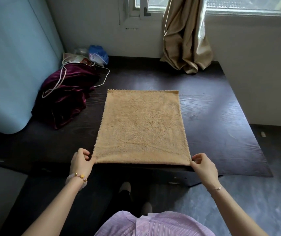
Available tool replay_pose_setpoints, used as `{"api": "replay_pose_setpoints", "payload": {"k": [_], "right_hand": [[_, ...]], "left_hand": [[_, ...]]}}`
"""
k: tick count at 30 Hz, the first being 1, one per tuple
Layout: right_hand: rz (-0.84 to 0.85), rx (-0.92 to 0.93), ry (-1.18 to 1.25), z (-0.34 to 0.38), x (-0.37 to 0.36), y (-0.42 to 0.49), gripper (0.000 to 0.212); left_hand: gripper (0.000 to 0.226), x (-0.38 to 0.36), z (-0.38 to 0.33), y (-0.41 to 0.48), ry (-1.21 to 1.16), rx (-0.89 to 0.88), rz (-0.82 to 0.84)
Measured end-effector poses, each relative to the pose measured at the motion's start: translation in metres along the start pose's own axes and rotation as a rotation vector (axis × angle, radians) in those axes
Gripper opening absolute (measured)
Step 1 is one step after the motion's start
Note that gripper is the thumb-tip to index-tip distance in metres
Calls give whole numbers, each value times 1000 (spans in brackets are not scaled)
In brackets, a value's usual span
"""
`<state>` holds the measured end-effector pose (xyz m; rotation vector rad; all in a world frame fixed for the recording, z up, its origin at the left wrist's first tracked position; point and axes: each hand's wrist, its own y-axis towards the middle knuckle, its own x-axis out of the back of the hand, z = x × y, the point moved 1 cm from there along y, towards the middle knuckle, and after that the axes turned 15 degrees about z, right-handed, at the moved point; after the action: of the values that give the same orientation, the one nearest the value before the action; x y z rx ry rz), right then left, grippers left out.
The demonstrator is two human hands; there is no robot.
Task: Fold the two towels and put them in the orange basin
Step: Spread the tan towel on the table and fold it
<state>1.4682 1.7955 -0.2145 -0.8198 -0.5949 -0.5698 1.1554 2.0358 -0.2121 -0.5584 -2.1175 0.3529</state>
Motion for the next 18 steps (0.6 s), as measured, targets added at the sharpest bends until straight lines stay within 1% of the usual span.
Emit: {"api": "replay_pose_setpoints", "payload": {"k": [2,3,4,5,6,8,10,12,13,16,18], "right_hand": [[-127,104,-124,3,-4,-3,17],[-199,202,-219,7,-8,-4,17],[-260,317,-328,13,-14,-6,17],[-303,434,-425,22,-21,-9,18],[-308,535,-488,31,-29,-10,20],[-219,658,-539,46,-46,-10,35],[-88,673,-564,56,-66,-10,45],[14,661,-620,61,-85,-12,53],[53,660,-656,62,-96,-14,56],[86,641,-719,64,-115,-23,61],[77,637,-735,60,-117,-25,62]], "left_hand": [[17,-2,-7,-9,215,-143,-99],[18,-6,-12,-12,299,-254,-132],[20,-10,-20,-15,353,-367,-123],[24,-16,-26,-16,390,-461,-68],[29,-23,-34,-17,425,-535,7],[41,-42,-48,-20,504,-610,175],[55,-62,-57,-22,607,-639,270],[62,-85,-61,-27,703,-648,294],[64,-94,-62,-31,744,-648,279],[69,-115,-57,-40,854,-650,242],[69,-118,-52,-43,883,-640,268]]}}
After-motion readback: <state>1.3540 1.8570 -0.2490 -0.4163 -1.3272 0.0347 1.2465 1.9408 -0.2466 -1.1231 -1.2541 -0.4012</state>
